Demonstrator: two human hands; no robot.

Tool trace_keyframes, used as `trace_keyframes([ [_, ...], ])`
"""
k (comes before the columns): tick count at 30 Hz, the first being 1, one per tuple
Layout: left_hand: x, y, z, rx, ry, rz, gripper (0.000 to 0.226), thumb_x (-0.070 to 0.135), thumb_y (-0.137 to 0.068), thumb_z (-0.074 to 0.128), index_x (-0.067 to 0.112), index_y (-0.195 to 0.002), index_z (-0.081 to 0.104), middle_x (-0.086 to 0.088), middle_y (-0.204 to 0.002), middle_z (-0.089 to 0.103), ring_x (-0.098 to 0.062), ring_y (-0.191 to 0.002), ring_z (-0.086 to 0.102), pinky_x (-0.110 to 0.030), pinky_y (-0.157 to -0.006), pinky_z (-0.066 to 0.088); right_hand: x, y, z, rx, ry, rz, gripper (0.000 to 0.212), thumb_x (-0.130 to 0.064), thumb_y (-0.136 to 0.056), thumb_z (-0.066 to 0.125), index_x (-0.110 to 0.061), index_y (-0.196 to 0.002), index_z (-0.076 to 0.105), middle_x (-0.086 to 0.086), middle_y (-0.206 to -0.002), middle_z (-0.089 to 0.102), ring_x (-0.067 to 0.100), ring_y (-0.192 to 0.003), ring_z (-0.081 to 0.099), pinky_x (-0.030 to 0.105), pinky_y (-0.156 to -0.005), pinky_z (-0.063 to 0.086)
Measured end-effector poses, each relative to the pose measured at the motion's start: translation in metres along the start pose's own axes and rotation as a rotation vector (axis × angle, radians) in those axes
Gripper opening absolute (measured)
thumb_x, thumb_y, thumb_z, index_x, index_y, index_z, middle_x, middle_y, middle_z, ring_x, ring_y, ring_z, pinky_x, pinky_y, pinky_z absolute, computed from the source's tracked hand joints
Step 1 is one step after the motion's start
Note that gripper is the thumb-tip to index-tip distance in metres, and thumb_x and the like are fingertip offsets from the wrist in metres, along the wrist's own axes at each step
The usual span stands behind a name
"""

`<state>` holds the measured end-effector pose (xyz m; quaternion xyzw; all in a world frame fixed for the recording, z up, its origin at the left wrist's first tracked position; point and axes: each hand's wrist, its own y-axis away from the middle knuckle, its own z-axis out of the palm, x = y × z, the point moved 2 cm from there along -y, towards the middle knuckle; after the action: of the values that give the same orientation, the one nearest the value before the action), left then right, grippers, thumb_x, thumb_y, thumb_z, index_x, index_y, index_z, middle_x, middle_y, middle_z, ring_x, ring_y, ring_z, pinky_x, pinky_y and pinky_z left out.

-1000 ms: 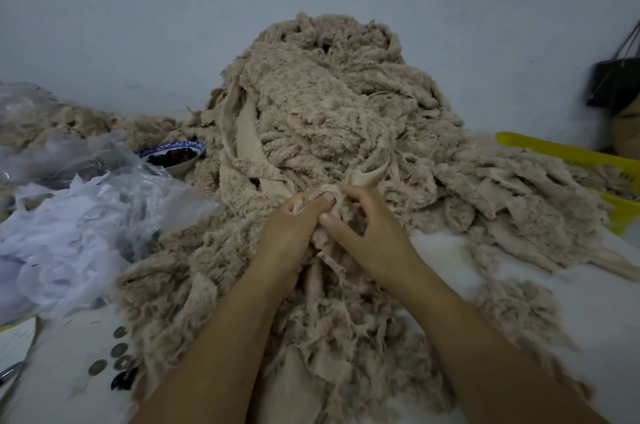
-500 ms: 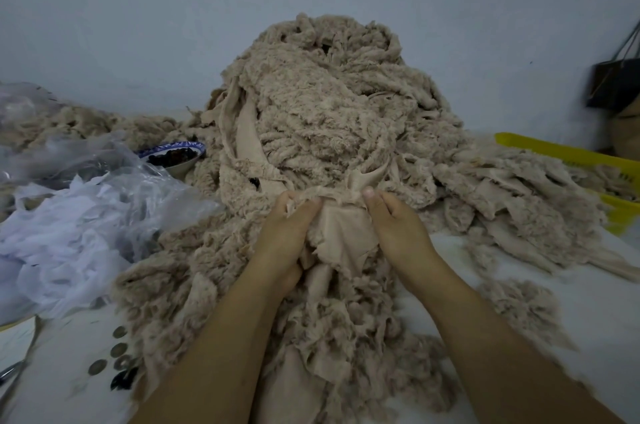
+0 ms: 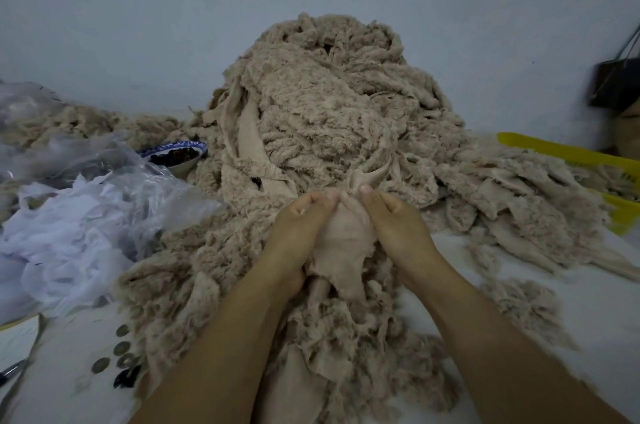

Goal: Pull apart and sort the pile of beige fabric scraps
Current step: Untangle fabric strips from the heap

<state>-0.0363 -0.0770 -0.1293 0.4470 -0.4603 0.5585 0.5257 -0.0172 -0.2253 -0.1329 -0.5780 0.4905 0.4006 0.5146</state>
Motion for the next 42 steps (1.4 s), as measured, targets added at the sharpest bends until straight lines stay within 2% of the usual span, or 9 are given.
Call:
trace_keyframes([
  [7,0.005,-0.009,-0.025,0.196,0.590,-0.153,0.038,0.038,-0.096,0.061,0.012,-0.122,0.068,-0.010,-0.109,0.075,-0.024,-0.090,0.074,-0.037,-0.067,0.062,-0.003,-0.003,-0.023,0.087,-0.055,0.031,0.054,-0.057,-0.098,0.046,-0.021,-0.059,0.058,-0.012,-0.043,0.039,0.003,-0.036,0.033,0.027,-0.051,0.027],
  [14,0.003,-0.008,-0.016,0.151,0.585,-0.116,0.058,0.045,-0.074,0.071,0.010,-0.120,0.066,-0.014,-0.103,0.071,-0.027,-0.097,0.068,-0.044,-0.093,0.056,-0.001,0.014,0.018,-0.289,0.206,-0.100,0.079,-0.085,-0.080,0.027,-0.021,-0.103,0.067,-0.023,-0.109,0.056,-0.021,-0.098,0.046,0.006,-0.079,0.030],
  [19,0.002,-0.009,-0.011,0.183,0.522,-0.104,0.055,0.046,-0.092,0.061,0.007,-0.130,0.060,-0.019,-0.116,0.066,-0.033,-0.107,0.064,-0.052,-0.098,0.053,-0.002,0.013,0.024,-0.249,0.189,-0.144,0.050,-0.065,-0.089,0.045,-0.024,-0.062,0.042,-0.018,-0.057,0.046,-0.002,-0.055,0.042,0.013,-0.053,0.032],
  [24,0.001,-0.010,-0.012,0.233,0.493,-0.093,0.051,0.042,-0.098,0.055,0.007,-0.134,0.058,-0.018,-0.121,0.067,-0.033,-0.110,0.066,-0.051,-0.095,0.055,0.002,0.010,0.018,-0.234,0.126,-0.154,0.046,-0.049,-0.100,0.048,-0.034,-0.058,0.038,-0.016,-0.052,0.034,0.000,-0.048,0.033,0.014,-0.047,0.028],
  [28,0.000,-0.010,-0.012,0.237,0.488,-0.062,0.047,0.041,-0.098,0.055,0.008,-0.131,0.059,-0.019,-0.122,0.069,-0.033,-0.113,0.067,-0.054,-0.099,0.053,0.005,0.007,0.013,-0.227,-0.009,-0.008,0.048,-0.071,-0.091,0.042,-0.029,-0.090,0.065,-0.008,-0.084,0.064,0.007,-0.077,0.060,0.024,-0.078,0.043],
  [31,-0.004,-0.009,-0.011,0.276,0.416,-0.021,0.036,0.039,-0.098,0.057,0.011,-0.118,0.066,-0.016,-0.110,0.074,-0.028,-0.101,0.073,-0.046,-0.088,0.059,0.005,0.013,0.021,-0.359,-0.124,0.075,0.070,-0.090,-0.075,0.038,-0.046,-0.125,0.060,-0.037,-0.112,0.062,-0.021,-0.102,0.055,0.017,-0.093,0.039],
  [35,-0.009,-0.010,-0.008,0.305,0.344,0.016,0.030,0.040,-0.098,0.057,0.013,-0.103,0.069,-0.008,-0.090,0.077,-0.019,-0.081,0.076,-0.033,-0.063,0.061,-0.002,0.014,0.027,-0.228,0.102,-0.076,0.052,-0.078,-0.079,0.045,-0.030,-0.060,0.050,-0.021,-0.053,0.049,-0.006,-0.051,0.045,0.013,-0.053,0.035],
  [39,0.000,-0.015,-0.011,0.313,0.491,-0.037,0.041,0.042,-0.101,0.050,0.011,-0.125,0.062,-0.014,-0.114,0.072,-0.028,-0.102,0.070,-0.049,-0.088,0.059,-0.007,0.008,0.015,-0.077,0.086,-0.071,0.057,-0.073,-0.084,0.045,-0.020,-0.061,0.046,-0.014,-0.044,0.042,0.002,-0.042,0.040,0.013,-0.043,0.032],
  [42,0.010,-0.014,-0.026,0.300,0.659,-0.045,0.053,0.046,-0.105,0.039,0.009,-0.140,0.052,-0.013,-0.110,0.072,-0.023,-0.085,0.071,-0.031,-0.064,0.061,-0.008,-0.002,-0.013,0.129,-0.059,0.069,0.042,-0.063,-0.094,0.050,-0.031,-0.071,0.065,-0.018,-0.050,0.060,0.005,-0.050,0.054,0.021,-0.048,0.042],
])
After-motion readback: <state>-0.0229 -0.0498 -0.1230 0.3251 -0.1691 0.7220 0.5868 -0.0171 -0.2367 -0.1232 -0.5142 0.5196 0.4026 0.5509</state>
